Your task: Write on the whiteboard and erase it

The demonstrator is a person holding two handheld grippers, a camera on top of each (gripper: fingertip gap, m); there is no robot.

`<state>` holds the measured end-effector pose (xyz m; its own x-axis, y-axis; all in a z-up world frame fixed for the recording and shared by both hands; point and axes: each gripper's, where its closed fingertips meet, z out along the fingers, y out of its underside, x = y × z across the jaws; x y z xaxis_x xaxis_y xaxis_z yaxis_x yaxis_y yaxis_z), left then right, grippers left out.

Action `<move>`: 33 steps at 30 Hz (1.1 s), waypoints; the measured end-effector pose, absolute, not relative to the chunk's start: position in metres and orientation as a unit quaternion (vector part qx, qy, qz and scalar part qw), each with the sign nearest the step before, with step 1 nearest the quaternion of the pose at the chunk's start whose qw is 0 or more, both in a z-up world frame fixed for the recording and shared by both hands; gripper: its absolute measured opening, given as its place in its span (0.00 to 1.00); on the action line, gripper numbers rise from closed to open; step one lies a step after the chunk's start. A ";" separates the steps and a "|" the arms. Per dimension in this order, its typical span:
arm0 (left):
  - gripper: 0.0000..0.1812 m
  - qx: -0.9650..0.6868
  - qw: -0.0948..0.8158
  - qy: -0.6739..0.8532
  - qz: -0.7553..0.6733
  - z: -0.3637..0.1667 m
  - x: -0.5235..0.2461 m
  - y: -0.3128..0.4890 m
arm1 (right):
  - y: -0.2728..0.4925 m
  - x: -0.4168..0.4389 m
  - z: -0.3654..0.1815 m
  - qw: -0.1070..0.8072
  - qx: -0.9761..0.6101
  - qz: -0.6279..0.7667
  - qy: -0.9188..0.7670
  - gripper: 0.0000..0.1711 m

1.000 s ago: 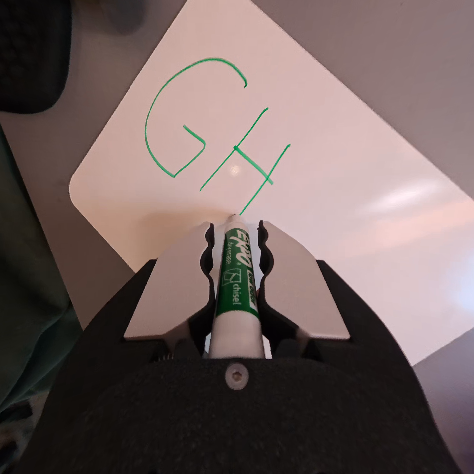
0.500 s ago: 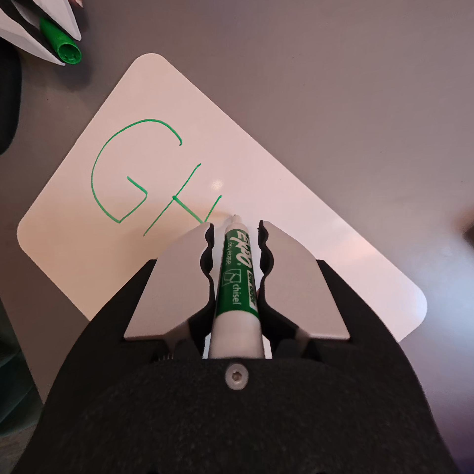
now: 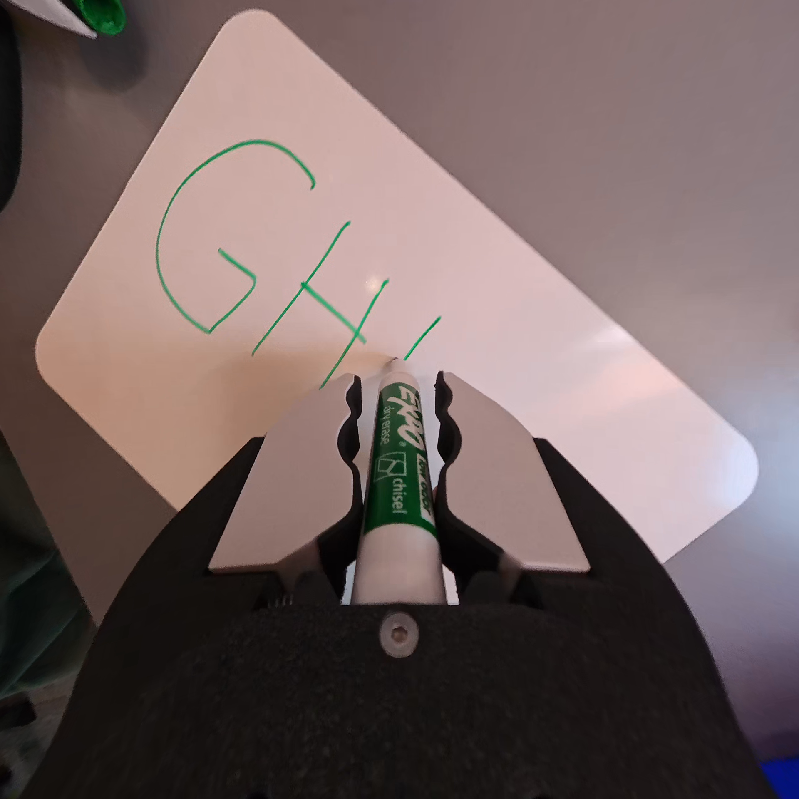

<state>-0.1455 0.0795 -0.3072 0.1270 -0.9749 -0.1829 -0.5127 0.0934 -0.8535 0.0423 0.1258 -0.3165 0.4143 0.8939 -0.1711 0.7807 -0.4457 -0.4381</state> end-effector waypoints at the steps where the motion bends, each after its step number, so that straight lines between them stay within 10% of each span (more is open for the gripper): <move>1: 0.10 -0.617 0.428 0.603 -0.270 -0.307 -0.145 0.080 | 0.119 0.045 -0.316 0.140 -0.829 0.194 -0.506 0.19; 33: 0.10 -0.616 0.422 0.608 -0.269 -0.309 -0.145 0.078 | 0.160 0.044 -0.316 0.176 -0.834 0.181 -0.491 0.20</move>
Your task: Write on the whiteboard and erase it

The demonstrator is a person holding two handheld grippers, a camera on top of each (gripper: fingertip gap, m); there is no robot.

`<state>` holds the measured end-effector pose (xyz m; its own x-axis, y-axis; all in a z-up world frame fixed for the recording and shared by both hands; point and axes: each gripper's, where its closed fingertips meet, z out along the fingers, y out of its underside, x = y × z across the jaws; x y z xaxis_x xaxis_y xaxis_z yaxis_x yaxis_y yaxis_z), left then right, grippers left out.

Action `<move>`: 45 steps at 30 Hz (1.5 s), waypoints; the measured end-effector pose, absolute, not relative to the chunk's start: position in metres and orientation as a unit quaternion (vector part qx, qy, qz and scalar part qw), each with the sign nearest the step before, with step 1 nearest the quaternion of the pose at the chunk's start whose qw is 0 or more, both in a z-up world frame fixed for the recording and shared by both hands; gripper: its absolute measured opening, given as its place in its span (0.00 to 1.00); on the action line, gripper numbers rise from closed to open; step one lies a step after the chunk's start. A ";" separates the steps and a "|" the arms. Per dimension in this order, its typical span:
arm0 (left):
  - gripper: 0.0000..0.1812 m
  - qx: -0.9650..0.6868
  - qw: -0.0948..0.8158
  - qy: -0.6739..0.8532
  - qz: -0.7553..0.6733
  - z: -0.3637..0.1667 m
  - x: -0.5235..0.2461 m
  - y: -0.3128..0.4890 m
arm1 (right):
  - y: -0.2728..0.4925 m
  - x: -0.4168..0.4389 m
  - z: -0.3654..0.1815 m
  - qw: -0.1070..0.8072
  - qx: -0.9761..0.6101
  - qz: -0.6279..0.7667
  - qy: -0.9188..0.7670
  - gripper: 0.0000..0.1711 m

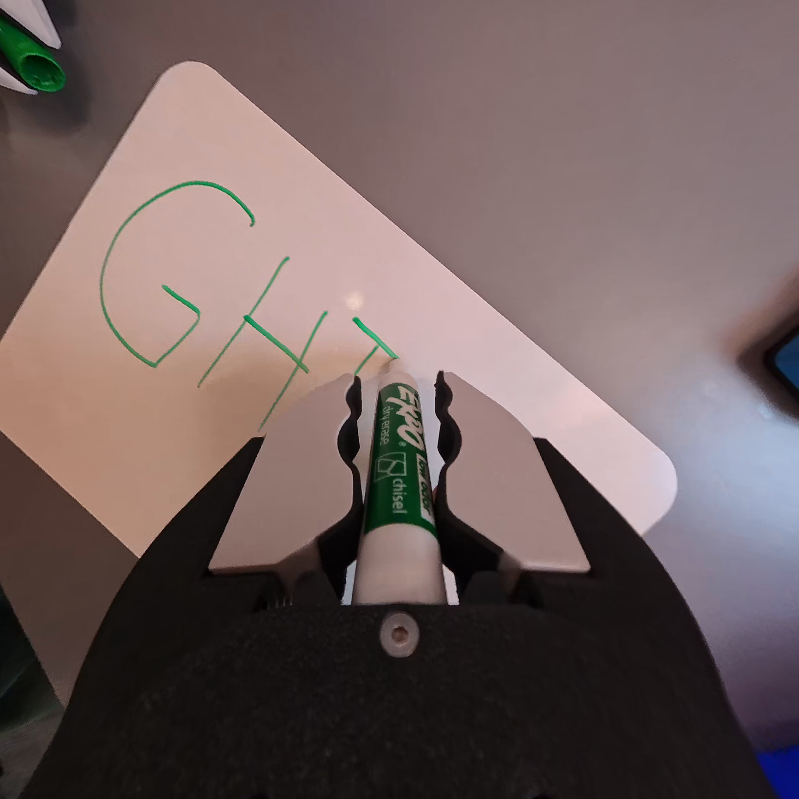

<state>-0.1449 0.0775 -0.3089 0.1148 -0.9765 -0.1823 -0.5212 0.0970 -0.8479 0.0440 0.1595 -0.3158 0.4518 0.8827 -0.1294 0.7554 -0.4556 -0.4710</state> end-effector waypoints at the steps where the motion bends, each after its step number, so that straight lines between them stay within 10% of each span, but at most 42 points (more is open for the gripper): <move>1: 0.10 -0.616 0.422 0.608 -0.269 -0.309 -0.145 0.078 | 0.161 0.048 -0.316 0.177 -0.836 0.179 -0.487 0.20; 45: 0.10 -0.620 0.422 0.605 -0.266 -0.310 -0.146 0.082 | 0.101 0.050 -0.315 0.160 -0.822 0.228 -0.497 0.20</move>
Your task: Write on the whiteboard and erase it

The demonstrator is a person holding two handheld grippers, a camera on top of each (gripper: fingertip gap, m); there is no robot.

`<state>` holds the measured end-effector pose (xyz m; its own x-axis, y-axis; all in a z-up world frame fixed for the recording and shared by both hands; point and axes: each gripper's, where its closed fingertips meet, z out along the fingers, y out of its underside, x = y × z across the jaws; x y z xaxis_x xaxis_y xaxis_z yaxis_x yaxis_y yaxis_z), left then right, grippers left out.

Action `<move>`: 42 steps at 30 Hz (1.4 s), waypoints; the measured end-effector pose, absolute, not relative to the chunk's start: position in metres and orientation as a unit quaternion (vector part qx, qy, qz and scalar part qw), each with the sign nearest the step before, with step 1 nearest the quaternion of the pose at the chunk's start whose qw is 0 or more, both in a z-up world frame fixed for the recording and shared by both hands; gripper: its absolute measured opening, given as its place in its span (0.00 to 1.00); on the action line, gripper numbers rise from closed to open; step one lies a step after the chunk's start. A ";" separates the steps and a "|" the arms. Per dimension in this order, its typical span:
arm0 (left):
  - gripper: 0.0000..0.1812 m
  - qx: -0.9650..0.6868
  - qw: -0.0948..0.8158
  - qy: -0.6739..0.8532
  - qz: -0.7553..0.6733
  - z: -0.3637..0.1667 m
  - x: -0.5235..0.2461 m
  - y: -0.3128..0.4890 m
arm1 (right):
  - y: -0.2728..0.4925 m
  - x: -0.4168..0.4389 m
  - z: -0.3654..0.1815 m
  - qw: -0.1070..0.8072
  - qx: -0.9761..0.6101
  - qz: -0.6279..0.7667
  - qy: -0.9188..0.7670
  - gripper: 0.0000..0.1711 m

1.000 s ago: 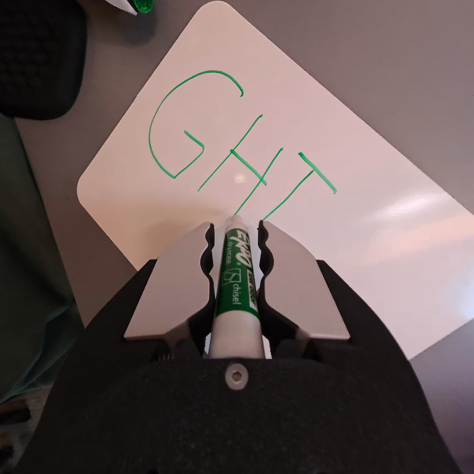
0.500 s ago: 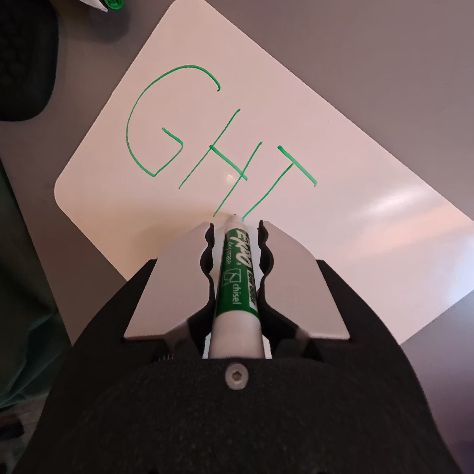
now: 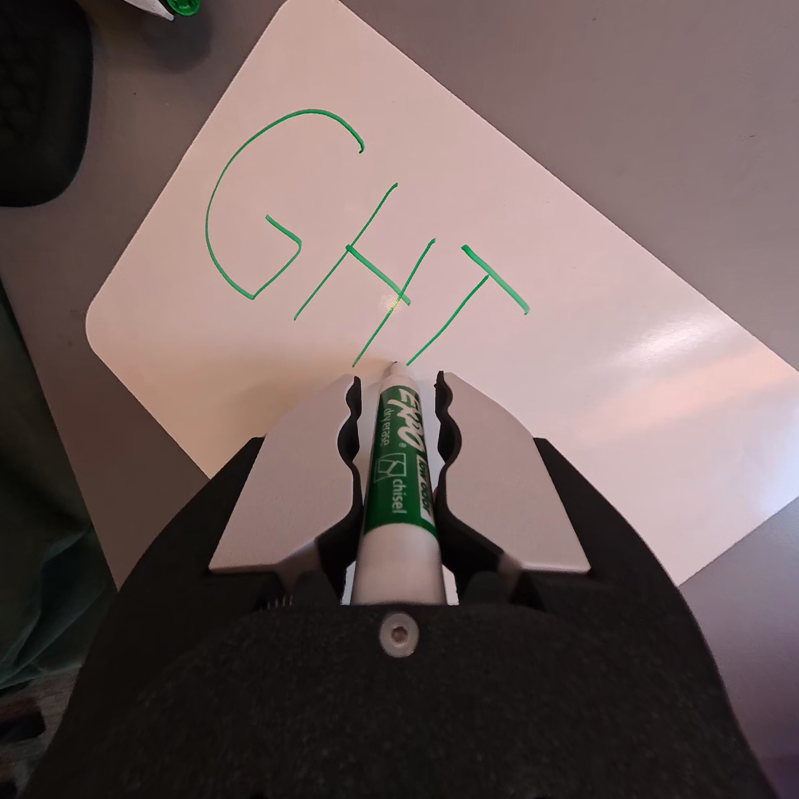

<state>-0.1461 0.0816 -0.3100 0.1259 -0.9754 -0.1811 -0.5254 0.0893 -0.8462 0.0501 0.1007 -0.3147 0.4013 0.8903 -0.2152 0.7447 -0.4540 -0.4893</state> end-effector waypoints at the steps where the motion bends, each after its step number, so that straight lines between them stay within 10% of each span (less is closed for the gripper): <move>1: 0.10 -0.620 0.422 0.605 -0.266 -0.310 -0.146 0.082 | 0.101 0.050 -0.315 0.159 -0.822 0.228 -0.498 0.20; 42: 0.10 -0.620 0.421 0.607 -0.265 -0.311 -0.146 0.081 | 0.136 0.078 -0.298 0.182 -0.837 0.186 -0.482 0.20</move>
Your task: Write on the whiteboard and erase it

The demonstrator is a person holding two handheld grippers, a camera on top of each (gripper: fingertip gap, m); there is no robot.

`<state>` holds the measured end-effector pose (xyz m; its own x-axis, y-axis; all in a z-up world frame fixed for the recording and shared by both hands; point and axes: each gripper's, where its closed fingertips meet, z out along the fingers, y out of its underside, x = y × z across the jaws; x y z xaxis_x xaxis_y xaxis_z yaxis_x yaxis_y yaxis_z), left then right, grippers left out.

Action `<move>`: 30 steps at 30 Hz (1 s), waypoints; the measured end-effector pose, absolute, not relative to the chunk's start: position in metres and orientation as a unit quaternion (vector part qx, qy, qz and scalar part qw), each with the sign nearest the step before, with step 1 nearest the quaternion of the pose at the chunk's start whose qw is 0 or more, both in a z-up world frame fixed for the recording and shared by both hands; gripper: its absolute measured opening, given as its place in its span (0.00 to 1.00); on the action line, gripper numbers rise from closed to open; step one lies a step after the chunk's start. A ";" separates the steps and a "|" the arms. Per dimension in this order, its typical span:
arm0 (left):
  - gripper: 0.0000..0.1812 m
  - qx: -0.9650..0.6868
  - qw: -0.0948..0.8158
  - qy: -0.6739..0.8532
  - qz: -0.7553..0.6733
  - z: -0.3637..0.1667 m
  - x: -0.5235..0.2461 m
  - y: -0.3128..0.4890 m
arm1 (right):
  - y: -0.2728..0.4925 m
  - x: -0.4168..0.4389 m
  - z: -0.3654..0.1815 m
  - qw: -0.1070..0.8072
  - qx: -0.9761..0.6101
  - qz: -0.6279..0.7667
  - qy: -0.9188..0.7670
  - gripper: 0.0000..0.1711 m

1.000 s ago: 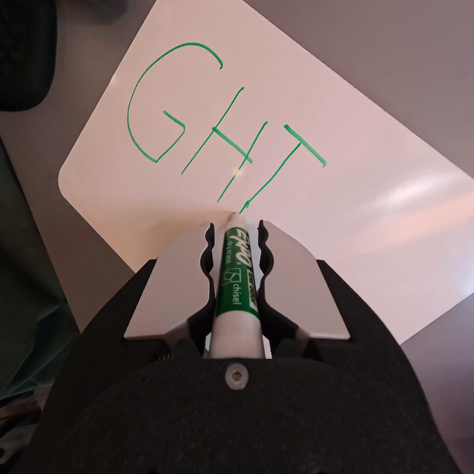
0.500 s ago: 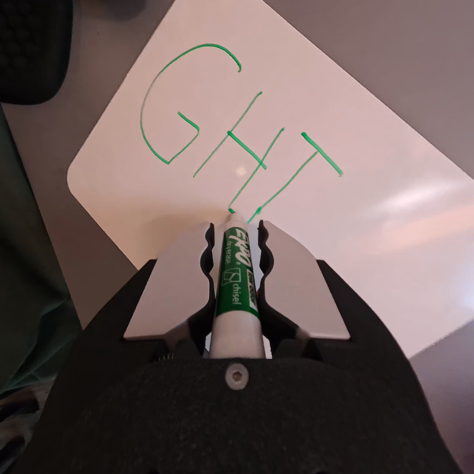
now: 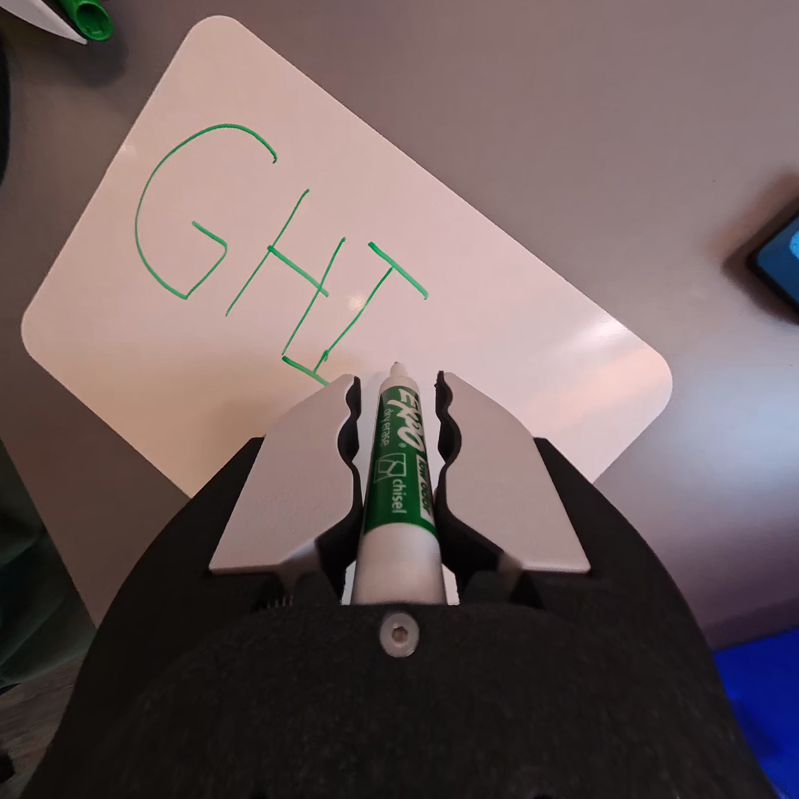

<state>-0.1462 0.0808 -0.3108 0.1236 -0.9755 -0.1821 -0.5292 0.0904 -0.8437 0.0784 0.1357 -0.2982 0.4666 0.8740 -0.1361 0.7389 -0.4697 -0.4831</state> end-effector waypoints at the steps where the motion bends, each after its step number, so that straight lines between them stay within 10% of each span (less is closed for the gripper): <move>1: 0.10 -0.620 0.421 0.607 -0.265 -0.311 -0.146 0.081 | 0.137 0.078 -0.299 0.182 -0.837 0.187 -0.481 0.20; 30: 0.10 -0.620 0.420 0.607 -0.266 -0.311 -0.147 0.080 | 0.160 0.094 -0.316 0.154 -0.851 0.156 -0.477 0.20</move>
